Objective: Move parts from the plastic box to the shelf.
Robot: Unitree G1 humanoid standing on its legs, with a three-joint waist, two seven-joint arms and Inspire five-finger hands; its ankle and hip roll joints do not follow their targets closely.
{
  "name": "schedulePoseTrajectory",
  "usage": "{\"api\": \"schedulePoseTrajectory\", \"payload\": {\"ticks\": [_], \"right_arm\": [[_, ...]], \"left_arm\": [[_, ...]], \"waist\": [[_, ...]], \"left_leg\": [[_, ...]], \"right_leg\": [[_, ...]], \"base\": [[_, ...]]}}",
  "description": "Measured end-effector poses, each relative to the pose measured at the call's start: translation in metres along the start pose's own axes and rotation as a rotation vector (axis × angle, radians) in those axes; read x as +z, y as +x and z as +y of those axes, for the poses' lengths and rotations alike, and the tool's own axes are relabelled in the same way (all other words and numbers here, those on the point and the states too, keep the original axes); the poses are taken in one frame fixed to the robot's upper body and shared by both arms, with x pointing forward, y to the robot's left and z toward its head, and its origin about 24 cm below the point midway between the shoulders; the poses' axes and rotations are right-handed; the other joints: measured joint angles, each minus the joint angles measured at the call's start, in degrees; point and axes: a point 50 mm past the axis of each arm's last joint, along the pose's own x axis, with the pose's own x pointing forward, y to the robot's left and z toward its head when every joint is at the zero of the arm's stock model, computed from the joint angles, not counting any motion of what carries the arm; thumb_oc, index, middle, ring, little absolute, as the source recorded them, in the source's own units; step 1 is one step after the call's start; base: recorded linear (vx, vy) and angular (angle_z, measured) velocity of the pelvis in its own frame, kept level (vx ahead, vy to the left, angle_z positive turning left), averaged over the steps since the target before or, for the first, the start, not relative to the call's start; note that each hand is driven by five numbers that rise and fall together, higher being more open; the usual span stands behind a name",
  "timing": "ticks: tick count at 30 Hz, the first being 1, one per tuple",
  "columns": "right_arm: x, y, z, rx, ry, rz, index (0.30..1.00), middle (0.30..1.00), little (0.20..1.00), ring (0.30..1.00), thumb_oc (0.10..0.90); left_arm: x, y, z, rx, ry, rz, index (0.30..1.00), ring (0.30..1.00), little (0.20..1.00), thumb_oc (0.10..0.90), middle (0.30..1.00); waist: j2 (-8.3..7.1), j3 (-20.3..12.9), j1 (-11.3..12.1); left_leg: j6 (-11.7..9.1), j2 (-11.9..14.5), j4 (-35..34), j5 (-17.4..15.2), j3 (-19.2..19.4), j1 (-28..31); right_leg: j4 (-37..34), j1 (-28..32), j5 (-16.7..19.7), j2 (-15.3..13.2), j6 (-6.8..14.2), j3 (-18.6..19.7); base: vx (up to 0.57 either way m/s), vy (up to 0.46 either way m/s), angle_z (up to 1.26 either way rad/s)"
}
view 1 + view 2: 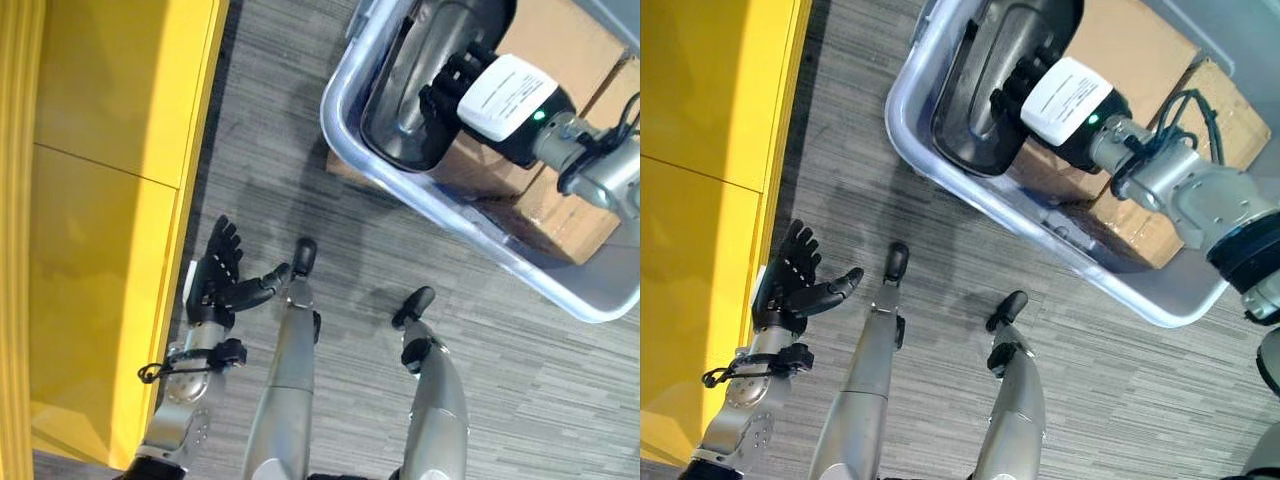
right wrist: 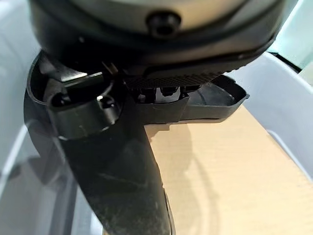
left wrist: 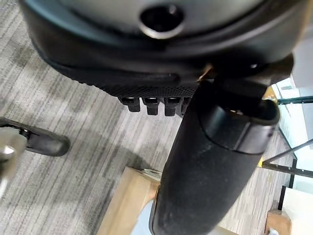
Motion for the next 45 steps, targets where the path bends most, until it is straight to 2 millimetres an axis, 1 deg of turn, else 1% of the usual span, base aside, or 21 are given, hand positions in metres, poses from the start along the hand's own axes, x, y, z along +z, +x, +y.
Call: {"api": "schedulePoseTrajectory", "payload": {"ticks": [2,3,4,5,8,10,13,15,17,19,21,24,28,29,31,34,36,38,39,42,45], "right_arm": [[-0.003,-0.001,0.003,0.008,0.006,0.014,1.000,1.000,1.000,1.000,0.900],[-0.006,0.000,0.001,0.008,0.005,0.022,0.745,0.745,0.745,0.745,0.718],[-0.006,0.001,0.003,0.014,0.015,0.028,0.745,0.745,0.745,0.745,0.718],[-0.006,0.002,0.005,0.017,0.019,0.034,0.300,0.300,0.300,0.300,0.400],[-0.007,0.003,0.006,0.021,0.027,0.048,0.300,0.300,0.300,0.300,0.400],[-0.007,0.006,0.001,-0.022,0.050,0.058,0.300,0.300,0.300,0.300,0.400],[-0.004,0.005,0.008,-0.016,0.073,0.078,0.300,0.300,0.300,0.300,0.400],[-0.001,0.004,0.011,-0.016,0.089,0.079,0.300,0.300,0.300,0.300,0.400],[0.002,0.004,0.010,-0.024,0.096,0.069,0.300,0.300,0.300,0.300,0.400],[0.004,0.005,0.006,-0.050,0.107,0.066,0.300,0.300,0.300,0.300,0.400],[0.006,0.004,0.004,-0.072,0.122,0.068,0.300,0.300,0.300,0.300,0.400],[0.017,0.002,0.012,-0.057,0.147,0.042,0.300,0.300,0.300,0.300,0.400],[0.033,-0.006,0.031,0.001,0.178,0.010,0.300,0.300,0.300,0.300,0.400],[0.037,-0.009,0.039,0.027,0.188,0.004,0.300,0.300,0.300,0.300,0.400],[0.038,-0.011,0.042,0.036,0.191,0.001,0.300,0.300,0.300,0.300,0.400],[0.044,-0.021,0.057,0.100,0.197,-0.012,0.300,0.300,0.300,0.300,0.400],[0.042,-0.027,0.061,0.125,0.192,-0.019,0.300,0.300,0.300,0.300,0.400],[0.044,-0.030,0.065,0.144,0.205,-0.025,0.300,0.300,0.300,0.300,0.400],[0.050,-0.032,0.067,0.151,0.219,-0.041,0.300,0.300,0.300,0.300,0.400],[0.046,-0.037,0.066,0.151,0.215,-0.045,0.300,0.300,0.300,0.300,0.400],[0.042,-0.038,0.065,0.141,0.220,-0.026,0.300,0.300,0.300,0.300,0.400]], "left_arm": [[0.000,-0.001,0.000,0.000,-0.001,0.001,1.000,1.000,1.000,0.900,1.000],[0.000,-0.002,0.001,0.003,0.000,0.003,1.000,1.000,1.000,0.900,1.000],[-0.001,-0.002,0.001,0.004,0.001,0.006,1.000,1.000,1.000,0.900,1.000],[-0.001,-0.003,0.002,0.005,0.002,0.008,1.000,1.000,1.000,0.900,1.000],[-0.003,-0.005,0.003,0.006,0.004,0.017,1.000,1.000,1.000,0.900,1.000],[-0.004,-0.006,0.001,0.001,0.001,0.025,1.000,1.000,1.000,0.900,1.000],[-0.007,-0.008,-0.002,-0.013,-0.003,0.036,1.000,1.000,1.000,0.900,1.000],[-0.009,-0.008,-0.004,-0.019,-0.004,0.044,1.000,1.000,1.000,0.900,1.000],[-0.009,-0.008,-0.005,-0.024,-0.005,0.044,1.000,1.000,1.000,0.900,1.000],[-0.007,-0.007,-0.007,-0.031,-0.006,0.033,1.000,1.000,1.000,0.900,1.000],[-0.006,-0.005,-0.009,-0.039,-0.008,0.028,1.000,1.000,1.000,0.900,1.000],[-0.003,-0.001,-0.013,-0.052,-0.010,0.015,1.000,1.000,1.000,0.900,1.000],[-0.002,0.001,-0.014,-0.057,-0.011,0.009,1.000,1.000,1.000,0.900,1.000],[-0.003,0.001,-0.013,-0.054,-0.010,0.011,1.000,1.000,1.000,0.900,1.000],[-0.003,0.001,-0.013,-0.055,-0.008,0.015,1.000,1.000,1.000,0.900,1.000],[-0.004,0.001,-0.014,-0.059,-0.004,0.022,1.000,1.000,1.000,0.900,1.000],[-0.002,0.003,-0.014,-0.058,-0.005,0.011,1.000,1.000,1.000,0.900,1.000],[0.001,0.005,-0.011,-0.048,-0.001,0.002,1.000,1.000,1.000,0.900,1.000],[0.000,0.006,-0.008,-0.034,0.003,0.003,1.000,1.000,1.000,0.900,1.000],[0.001,0.007,-0.009,-0.040,0.002,-0.001,1.000,1.000,1.000,0.900,1.000],[0.002,0.007,-0.008,-0.041,0.004,-0.002,1.000,1.000,1.000,0.900,1.000]], "waist": [[0.07,-0.1,0.0],[0.14,-0.1,0.1],[0.14,-0.1,0.1],[0.14,-0.1,0.1],[0.31,-0.4,0.2],[1.26,-0.9,0.3],[3.27,-2.4,1.1],[4.06,-3.6,1.6],[4.36,-4.1,1.6],[4.36,-4.1,1.4],[4.36,-4.1,1.4],[4.28,-4.1,1.5],[4.25,-4.1,1.1],[4.13,-4.0,0.3],[4.00,-3.9,-0.1],[3.64,-3.7,-0.2],[3.54,-3.6,-0.5],[2.57,-2.9,-1.0],[1.50,-2.2,-0.8],[1.02,-1.9,-1.4],[0.69,-1.7,-1.3]], "left_leg": [[0.0,-0.3,0.3,0.0,-0.1,-0.6],[0.0,-0.3,0.2,0.0,-0.3,-1.0],[-0.1,-0.3,0.1,0.0,-0.4,-1.0],[-0.1,-0.4,0.1,0.0,-0.4,-1.1],[-0.1,-0.4,-0.7,0.1,-0.5,-1.1],[-0.2,-1.0,-1.3,0.2,-1.3,-1.1],[0.0,-1.1,-2.0,0.9,-1.4,-1.1],[0.1,-1.1,-2.1,1.6,-1.3,-1.1],[0.1,-1.2,-2.2,2.4,-1.2,-0.9],[0.7,-1.2,-2.1,2.8,-0.9,-0.7],[0.5,-1.3,-2.1,3.0,-0.8,-0.2],[0.8,-1.3,-2.7,2.8,-0.3,2.2],[0.9,-1.3,-3.8,2.7,0.1,6.0],[1.0,-1.1,-3.9,2.6,0.0,7.3],[1.2,-1.1,-3.9,2.4,0.2,8.1],[1.6,-0.9,-5.3,2.3,0.2,12.0],[1.5,-0.7,-5.9,2.6,0.3,13.2],[1.3,-0.2,-6.2,2.5,0.5,15.7],[1.3,0.0,-7.2,2.5,1.4,18.7],[1.6,0.4,-8.6,2.1,1.5,22.4],[1.5,1.0,-9.7,2.0,2.1,25.7]], "right_leg": [[0.7,-0.8,-0.3,-0.4,0.2,0.1],[0.8,-1.1,-0.3,-0.3,0.2,0.1],[0.9,-1.2,-0.3,-0.3,0.2,0.2],[1.0,-1.2,-0.3,-0.3,0.2,0.2],[0.9,-1.5,-0.3,-0.3,0.2,0.3],[0.9,-1.6,-0.3,-0.4,0.2,0.3],[0.6,-1.6,-0.3,-0.4,0.2,0.3],[0.5,-1.5,-0.3,-0.4,0.2,0.3],[0.6,-1.3,-0.4,-0.5,0.4,0.3],[0.5,-0.8,-0.2,-0.5,0.1,0.1],[0.4,-0.1,-0.2,-0.3,0.1,0.0],[-0.5,2.3,-0.1,-0.3,0.3,0.0],[-1.8,6.0,0.0,-0.2,0.6,0.0],[-2.6,7.5,0.1,0.1,0.5,-0.1],[-2.9,8.4,0.4,0.2,0.4,-0.1],[-5.5,12.5,1.3,0.7,0.9,-0.3],[-7.2,14.4,2.3,1.1,0.7,-1.4],[-9.0,17.3,2.9,1.8,0.8,-1.4],[-10.7,20.2,3.6,2.1,0.9,-1.2],[-14.1,24.6,4.6,2.9,0.9,-1.5],[-16.7,28.0,5.8,3.8,1.0,-1.4]], "base": [[0.00,-0.016,0.08],[0.00,-0.020,0.05],[0.00,0.000,0.00],[0.00,-0.009,0.06],[-0.01,0.001,0.06],[-0.01,0.007,0.07],[-0.01,0.014,0.10],[0.00,0.000,0.00],[-0.01,0.010,0.02],[-0.02,0.019,0.05],[-0.02,0.008,0.05],[-0.03,0.006,0.02],[-0.03,-0.002,-0.02],[-0.05,-0.017,-0.03],[-0.03,-0.015,-0.05],[-0.10,0.022,-0.04],[-0.01,-0.007,-0.02],[-0.02,-0.023,-0.11],[0.00,-0.039,-0.16],[0.00,-0.025,-0.10],[0.03,-0.010,-0.14]]}}
